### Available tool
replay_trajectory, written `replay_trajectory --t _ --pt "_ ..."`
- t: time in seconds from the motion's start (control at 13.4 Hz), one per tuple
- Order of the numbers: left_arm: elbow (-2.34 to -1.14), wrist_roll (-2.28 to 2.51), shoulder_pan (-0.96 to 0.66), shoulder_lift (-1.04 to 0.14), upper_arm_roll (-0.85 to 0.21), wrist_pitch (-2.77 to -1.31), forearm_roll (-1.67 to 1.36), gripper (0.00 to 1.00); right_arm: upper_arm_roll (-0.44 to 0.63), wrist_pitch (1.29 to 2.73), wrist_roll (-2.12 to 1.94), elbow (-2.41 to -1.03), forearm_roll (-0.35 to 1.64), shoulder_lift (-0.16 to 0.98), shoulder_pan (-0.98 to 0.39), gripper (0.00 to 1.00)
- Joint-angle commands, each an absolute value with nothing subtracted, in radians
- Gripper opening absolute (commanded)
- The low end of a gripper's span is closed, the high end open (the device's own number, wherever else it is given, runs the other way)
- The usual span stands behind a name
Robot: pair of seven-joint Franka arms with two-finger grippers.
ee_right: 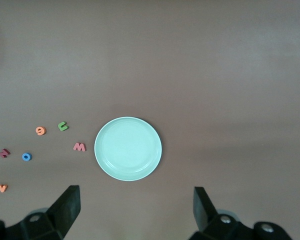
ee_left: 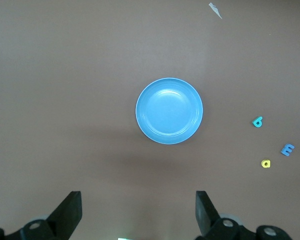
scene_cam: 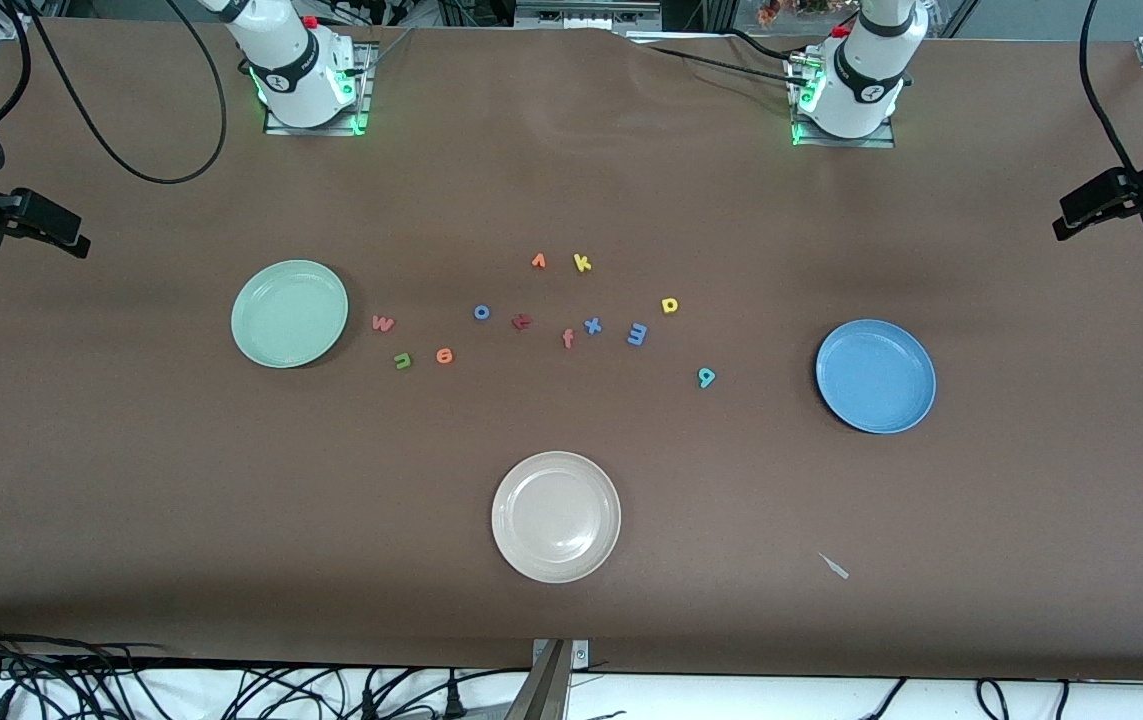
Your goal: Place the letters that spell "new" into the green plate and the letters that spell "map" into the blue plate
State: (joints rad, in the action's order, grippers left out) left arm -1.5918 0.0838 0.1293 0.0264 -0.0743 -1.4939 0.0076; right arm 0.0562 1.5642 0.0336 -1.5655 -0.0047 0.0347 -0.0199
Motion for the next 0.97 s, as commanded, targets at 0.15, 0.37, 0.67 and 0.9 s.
replay_trajectory --t 0.15,0.37,0.67,0.9 --pt "-1.586 0.072 0.138 0.028 -0.078 -1.502 0.043 1.00 0.057 1.563 0.040 -1.572 0.008 0.028 -0.018 1.00" --pt "-1.582 0.075 0.133 -0.009 -0.081 -1.526 0.029 1.00 0.057 1.560 0.040 -1.572 0.008 0.028 -0.018 1.00" --pt "-1.582 0.074 0.075 -0.092 -0.101 -1.519 0.038 1.00 0.055 1.548 0.017 -1.572 0.008 0.028 -0.020 1.00" --pt "-1.583 0.071 0.041 -0.136 -0.124 -1.508 0.029 1.00 0.052 1.546 0.009 -1.572 0.008 0.035 -0.020 1.00"
